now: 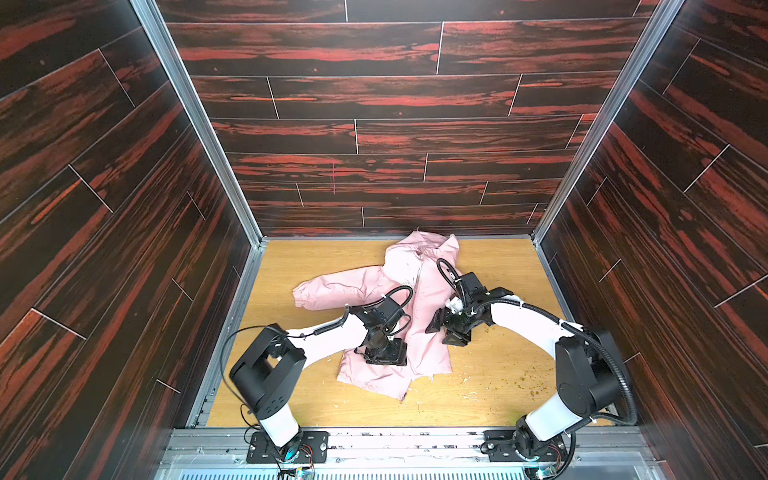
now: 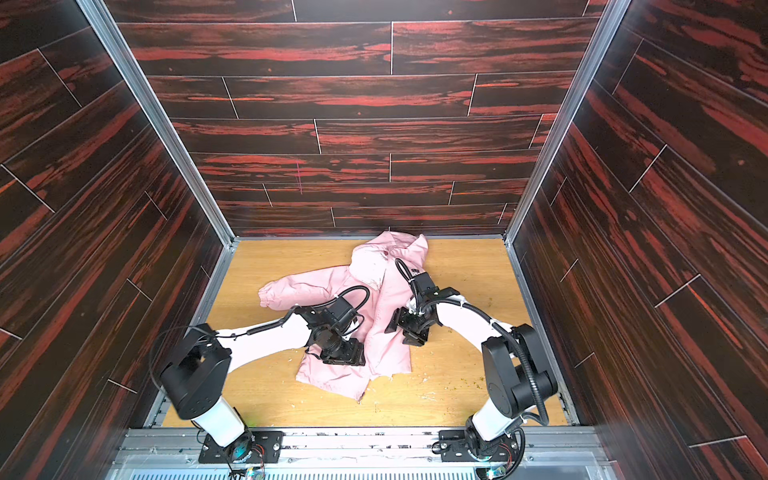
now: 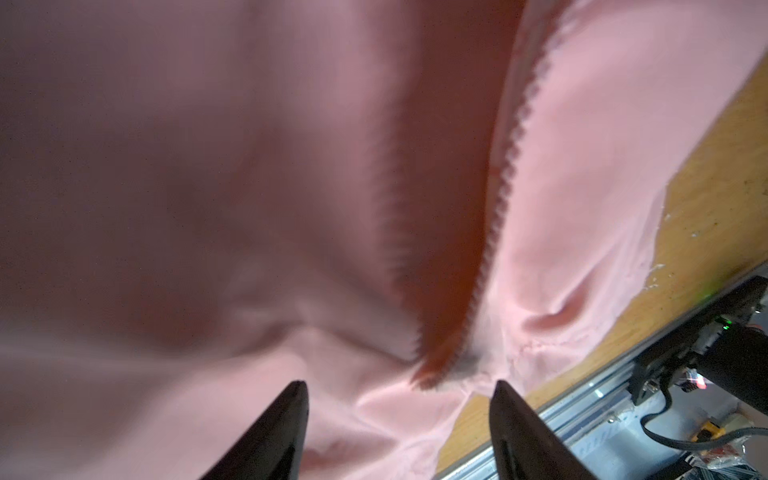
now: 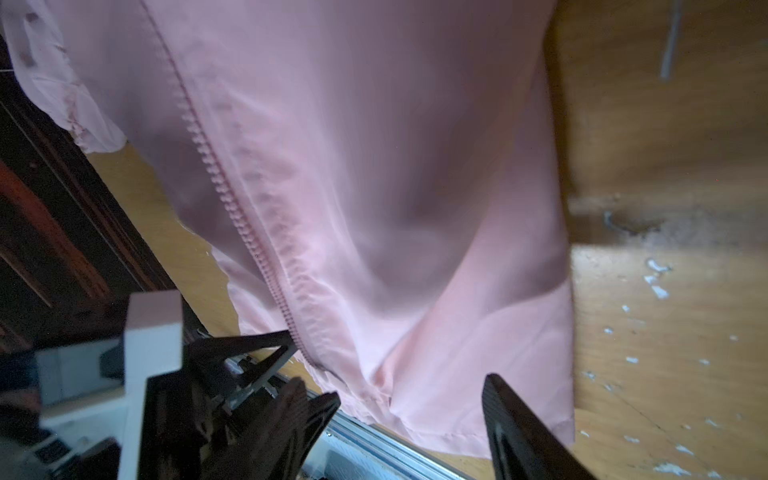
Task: Zip up the jacket
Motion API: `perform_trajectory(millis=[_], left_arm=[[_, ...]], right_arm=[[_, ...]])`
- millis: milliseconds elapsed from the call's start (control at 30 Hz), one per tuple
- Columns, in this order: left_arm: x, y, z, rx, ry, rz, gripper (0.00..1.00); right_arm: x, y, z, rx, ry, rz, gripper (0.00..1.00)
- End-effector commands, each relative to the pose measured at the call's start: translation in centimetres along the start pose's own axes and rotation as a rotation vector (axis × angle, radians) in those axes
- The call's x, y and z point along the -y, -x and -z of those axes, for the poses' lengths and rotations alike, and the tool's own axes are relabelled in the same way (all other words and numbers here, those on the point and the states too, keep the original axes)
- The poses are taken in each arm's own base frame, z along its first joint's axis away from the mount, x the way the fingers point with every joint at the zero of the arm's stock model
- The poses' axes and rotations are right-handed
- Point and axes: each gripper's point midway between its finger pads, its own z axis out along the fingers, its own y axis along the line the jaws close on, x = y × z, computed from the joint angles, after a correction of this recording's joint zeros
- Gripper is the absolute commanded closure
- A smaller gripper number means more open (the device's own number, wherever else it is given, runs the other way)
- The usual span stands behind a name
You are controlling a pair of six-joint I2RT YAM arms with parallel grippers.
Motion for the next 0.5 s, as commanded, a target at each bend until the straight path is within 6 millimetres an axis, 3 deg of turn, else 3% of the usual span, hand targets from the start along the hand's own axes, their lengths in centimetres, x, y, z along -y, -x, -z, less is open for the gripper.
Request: perform_trajectory(millis=[0,200,333,467], left_arm=[[-0.4,-2.1,1.5,-0.012,-0.006,-0.049,0.26],[-1.8,-5.1,0.4,-0.077,0.063,-0.108,0.26],[-0.9,-5.5,-0.5,-0.090,0.074,-0.151,0.26],[-1.5,-5.4,-1.8,-0.114,0.120,-0.141,0.30]], right_arm=[[0.2,0.9,-1.6,-0.006,-0.016,-0.022,0.33],[1.1,1.2,-2.9,-0.028,-0.049,-0.050,0.44],[1.2,1.4,-3.0,-0.029,-0.054,-0.056,0.48],[1.5,1.4,-3.3,-0.029,-0.064,-0.066,0.51]])
